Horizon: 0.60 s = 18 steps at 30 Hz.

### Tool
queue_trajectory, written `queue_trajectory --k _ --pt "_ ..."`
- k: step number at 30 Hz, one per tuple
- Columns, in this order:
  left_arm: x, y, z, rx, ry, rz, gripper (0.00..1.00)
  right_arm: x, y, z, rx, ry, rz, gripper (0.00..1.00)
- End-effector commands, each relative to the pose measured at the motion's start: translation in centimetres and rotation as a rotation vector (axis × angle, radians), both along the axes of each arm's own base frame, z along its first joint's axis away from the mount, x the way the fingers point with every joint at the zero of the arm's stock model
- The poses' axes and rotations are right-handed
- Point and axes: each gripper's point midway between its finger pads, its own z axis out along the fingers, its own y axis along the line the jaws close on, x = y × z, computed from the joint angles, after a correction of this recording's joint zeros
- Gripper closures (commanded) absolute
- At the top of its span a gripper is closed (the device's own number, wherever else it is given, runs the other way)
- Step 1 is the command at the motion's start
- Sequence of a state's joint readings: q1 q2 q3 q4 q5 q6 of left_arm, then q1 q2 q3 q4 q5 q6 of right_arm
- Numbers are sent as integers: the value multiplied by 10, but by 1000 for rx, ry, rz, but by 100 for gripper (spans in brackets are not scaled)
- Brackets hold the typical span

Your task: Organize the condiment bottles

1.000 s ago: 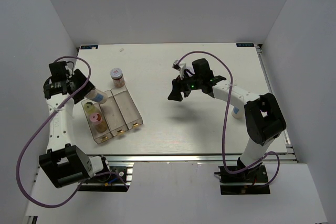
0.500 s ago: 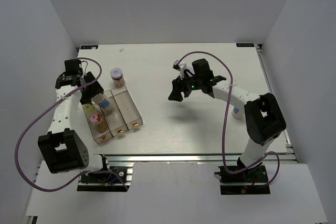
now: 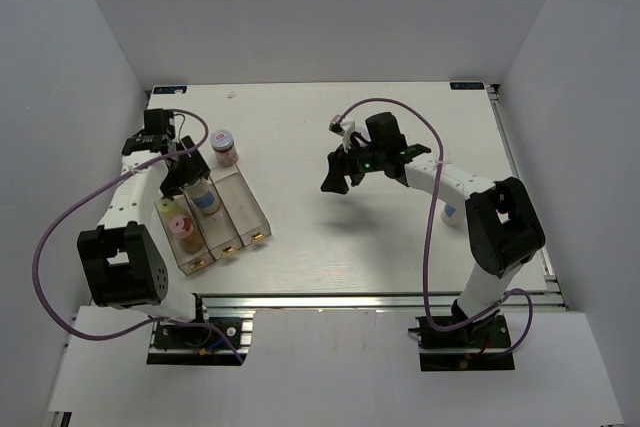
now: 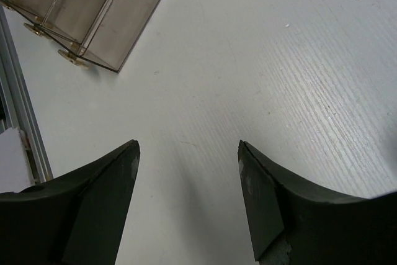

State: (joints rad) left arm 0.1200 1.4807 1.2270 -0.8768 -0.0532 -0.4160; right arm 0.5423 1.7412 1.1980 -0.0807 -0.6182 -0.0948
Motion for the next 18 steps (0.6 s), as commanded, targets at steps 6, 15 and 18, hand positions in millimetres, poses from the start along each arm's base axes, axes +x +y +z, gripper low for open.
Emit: queue_trajectory --k 6,15,18 --pt "25 -14 35 13 -115 -51 2 3 -2 25 16 -67 13 27" --pt "3 -8 73 51 -185 -14 2 -1 -1 58 50 -150 69 27" --pt "-8 2 106 93 -285 54 2 6 -4 81 67 -204 40 64"
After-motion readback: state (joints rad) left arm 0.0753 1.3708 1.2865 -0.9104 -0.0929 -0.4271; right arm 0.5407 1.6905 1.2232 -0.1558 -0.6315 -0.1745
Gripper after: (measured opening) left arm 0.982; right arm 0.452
